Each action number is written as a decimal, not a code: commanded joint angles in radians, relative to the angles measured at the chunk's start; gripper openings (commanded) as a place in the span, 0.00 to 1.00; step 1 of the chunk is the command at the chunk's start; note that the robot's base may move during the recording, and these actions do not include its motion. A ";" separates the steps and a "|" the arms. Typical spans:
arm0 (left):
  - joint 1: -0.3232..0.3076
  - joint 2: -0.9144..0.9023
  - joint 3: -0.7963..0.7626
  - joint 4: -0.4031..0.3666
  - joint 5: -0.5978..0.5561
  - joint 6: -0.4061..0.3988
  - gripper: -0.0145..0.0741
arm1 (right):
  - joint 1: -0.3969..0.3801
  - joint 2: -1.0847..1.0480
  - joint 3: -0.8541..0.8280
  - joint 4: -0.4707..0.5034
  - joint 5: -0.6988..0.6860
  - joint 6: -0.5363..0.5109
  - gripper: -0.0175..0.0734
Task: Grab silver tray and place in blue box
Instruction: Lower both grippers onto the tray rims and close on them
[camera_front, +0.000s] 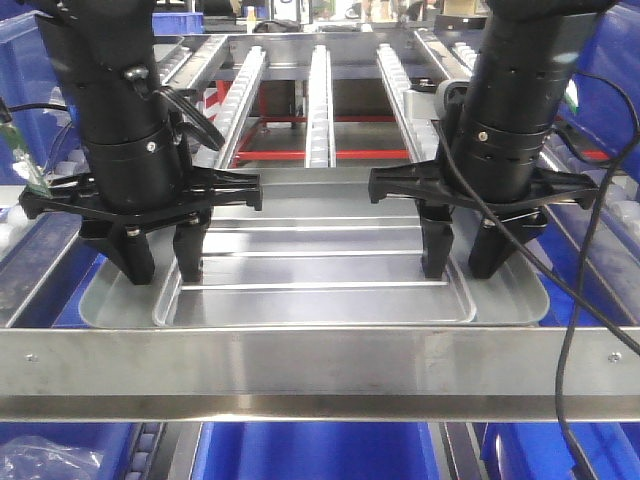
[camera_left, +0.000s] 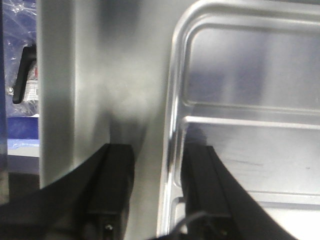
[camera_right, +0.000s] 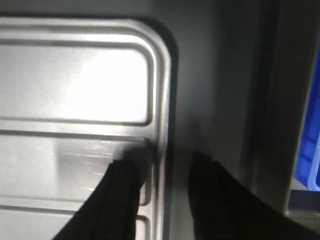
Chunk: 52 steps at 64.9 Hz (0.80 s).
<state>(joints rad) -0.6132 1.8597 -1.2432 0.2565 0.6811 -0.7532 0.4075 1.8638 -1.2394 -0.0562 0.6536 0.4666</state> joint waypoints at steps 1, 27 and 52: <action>0.002 -0.046 -0.029 0.003 -0.008 -0.002 0.37 | -0.001 -0.048 -0.029 -0.017 -0.029 -0.002 0.60; 0.002 -0.044 -0.029 -0.001 -0.008 -0.002 0.21 | -0.001 -0.048 -0.029 -0.017 0.009 -0.002 0.36; 0.002 -0.044 -0.029 -0.001 0.019 -0.002 0.15 | -0.001 -0.048 -0.029 -0.017 0.005 -0.002 0.25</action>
<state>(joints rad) -0.6132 1.8597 -1.2453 0.2425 0.6885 -0.7532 0.4075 1.8638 -1.2412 -0.0528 0.6646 0.4666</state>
